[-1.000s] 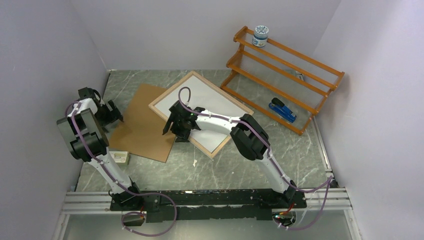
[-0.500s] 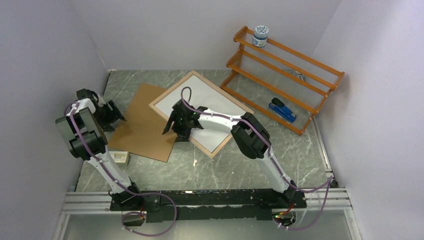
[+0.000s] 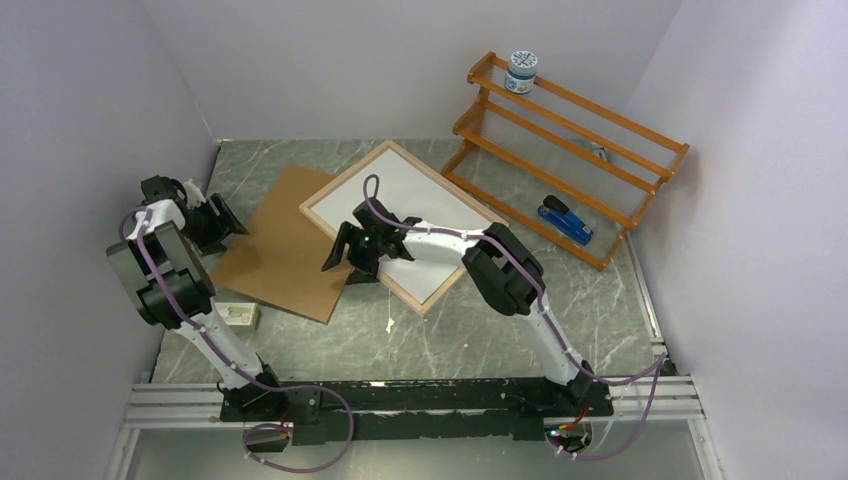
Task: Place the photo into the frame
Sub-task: Move the photo frame item to the center of the board.
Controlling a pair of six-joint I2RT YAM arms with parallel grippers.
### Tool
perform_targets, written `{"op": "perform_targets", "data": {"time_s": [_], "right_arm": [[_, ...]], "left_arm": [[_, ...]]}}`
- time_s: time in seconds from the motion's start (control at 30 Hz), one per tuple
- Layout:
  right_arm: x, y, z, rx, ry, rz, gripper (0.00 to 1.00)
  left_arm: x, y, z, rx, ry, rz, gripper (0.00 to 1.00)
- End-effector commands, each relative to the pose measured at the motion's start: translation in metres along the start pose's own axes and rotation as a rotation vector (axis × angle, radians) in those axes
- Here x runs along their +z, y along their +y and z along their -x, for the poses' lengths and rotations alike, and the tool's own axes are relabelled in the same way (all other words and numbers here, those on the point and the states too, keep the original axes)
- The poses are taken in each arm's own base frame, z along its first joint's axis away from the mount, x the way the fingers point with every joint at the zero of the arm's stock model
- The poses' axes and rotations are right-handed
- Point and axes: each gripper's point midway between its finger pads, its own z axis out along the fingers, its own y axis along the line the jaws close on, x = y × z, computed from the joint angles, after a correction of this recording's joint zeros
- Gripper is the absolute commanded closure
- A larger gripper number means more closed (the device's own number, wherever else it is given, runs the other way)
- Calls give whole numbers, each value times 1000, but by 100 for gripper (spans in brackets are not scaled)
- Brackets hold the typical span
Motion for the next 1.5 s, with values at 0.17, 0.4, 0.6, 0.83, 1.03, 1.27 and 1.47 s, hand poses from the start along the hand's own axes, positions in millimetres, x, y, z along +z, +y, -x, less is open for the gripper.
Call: {"op": "perform_targets", "data": {"time_s": [0.17, 0.4, 0.6, 0.83, 1.03, 1.27, 1.47], "right_arm": [[26, 30, 5, -107, 23, 228, 28], [29, 49, 9, -169, 47, 288, 30], [17, 21, 11, -186, -8, 126, 29], [-39, 28, 13, -379, -121, 38, 26], [-87, 31, 25, -581, -242, -41, 28], [-98, 2, 62, -847, -304, -300, 32], [-86, -12, 67, -986, -229, -381, 36]], "left_arm": [[-45, -53, -36, -62, 102, -115, 27], [-54, -43, -42, -58, 89, -33, 27], [-56, -8, -36, -69, 49, 173, 25], [-67, 22, -14, -97, -36, 378, 21], [-67, -12, -5, -95, -69, 200, 21], [-55, -35, -18, -160, -42, 50, 27], [-40, -32, -30, -212, 0, 37, 30]]}}
